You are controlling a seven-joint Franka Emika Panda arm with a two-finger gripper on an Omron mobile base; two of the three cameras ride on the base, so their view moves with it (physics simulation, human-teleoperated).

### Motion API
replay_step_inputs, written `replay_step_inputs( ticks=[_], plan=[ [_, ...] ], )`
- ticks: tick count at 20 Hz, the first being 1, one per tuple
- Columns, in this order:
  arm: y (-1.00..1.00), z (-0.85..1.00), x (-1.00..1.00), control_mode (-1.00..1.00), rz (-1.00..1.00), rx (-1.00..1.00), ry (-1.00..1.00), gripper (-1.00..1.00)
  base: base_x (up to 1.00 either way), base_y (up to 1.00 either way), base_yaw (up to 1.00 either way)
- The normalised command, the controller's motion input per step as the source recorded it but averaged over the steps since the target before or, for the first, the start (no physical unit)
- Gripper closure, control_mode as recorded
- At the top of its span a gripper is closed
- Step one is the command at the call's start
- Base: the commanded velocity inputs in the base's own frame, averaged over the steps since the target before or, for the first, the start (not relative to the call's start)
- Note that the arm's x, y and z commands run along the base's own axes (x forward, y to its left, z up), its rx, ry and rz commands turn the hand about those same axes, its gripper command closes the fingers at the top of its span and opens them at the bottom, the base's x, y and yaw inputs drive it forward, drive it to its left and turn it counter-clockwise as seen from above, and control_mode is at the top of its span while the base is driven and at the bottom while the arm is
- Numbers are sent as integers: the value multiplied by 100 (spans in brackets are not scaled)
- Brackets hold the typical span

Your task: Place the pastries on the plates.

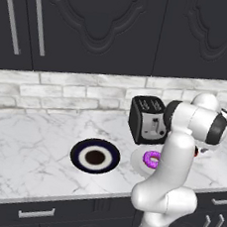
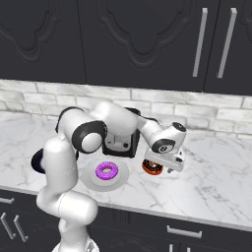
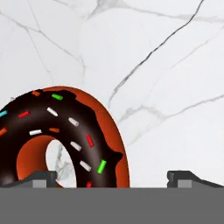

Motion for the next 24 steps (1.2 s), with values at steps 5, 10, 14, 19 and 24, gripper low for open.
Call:
replay_step_inputs(
  ticks=[5,10,14,19,24],
  plan=[
    [0,-37,7,-100,0,0,3,-100,0,0,0],
    [0,-17,4,-100,0,0,6,-100,0,0,0],
    [0,0,0,-100,0,0,0,100,0,0,0],
    [0,0,0,-100,0,0,0,100,0,0,0],
    [0,0,0,-100,0,0,0,100,0,0,0]
  ],
)
